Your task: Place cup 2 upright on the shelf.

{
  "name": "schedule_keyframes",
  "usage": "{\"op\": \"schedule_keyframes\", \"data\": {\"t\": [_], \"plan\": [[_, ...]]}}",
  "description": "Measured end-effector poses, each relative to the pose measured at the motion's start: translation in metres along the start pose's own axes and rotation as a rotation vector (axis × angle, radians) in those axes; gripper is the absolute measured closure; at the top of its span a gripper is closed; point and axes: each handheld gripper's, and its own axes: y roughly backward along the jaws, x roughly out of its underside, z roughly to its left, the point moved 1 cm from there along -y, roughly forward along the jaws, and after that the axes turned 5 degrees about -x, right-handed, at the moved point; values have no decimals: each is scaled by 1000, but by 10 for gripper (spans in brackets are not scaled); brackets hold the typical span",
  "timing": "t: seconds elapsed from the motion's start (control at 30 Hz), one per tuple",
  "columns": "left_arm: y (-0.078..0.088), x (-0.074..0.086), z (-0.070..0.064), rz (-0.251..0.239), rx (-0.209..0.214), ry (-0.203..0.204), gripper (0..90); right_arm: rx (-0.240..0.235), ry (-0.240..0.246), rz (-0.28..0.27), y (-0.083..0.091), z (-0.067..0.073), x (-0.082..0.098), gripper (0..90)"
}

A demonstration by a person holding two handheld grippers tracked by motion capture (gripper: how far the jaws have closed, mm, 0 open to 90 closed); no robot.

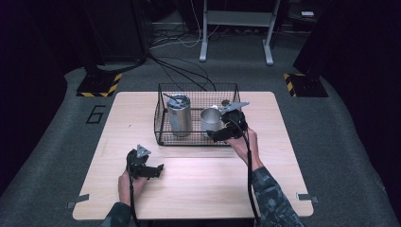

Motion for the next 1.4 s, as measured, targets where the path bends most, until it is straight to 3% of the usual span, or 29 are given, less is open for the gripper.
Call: {"op": "schedule_keyframes", "data": {"t": [0.6,0.97,1.23,1.4], "plan": [[-1,0,0,-11,-6,4,23,21,12,-12,22,10,54,16],[0,0,0,-5,-4,3,23,48,-82,27,18,-4,119,10],[-1,0,0,-8,-5,4,23,82,-136,60,10,-14,159,7],[0,0,0,-5,-4,3,23,103,-153,70,12,-18,173,4]]}}
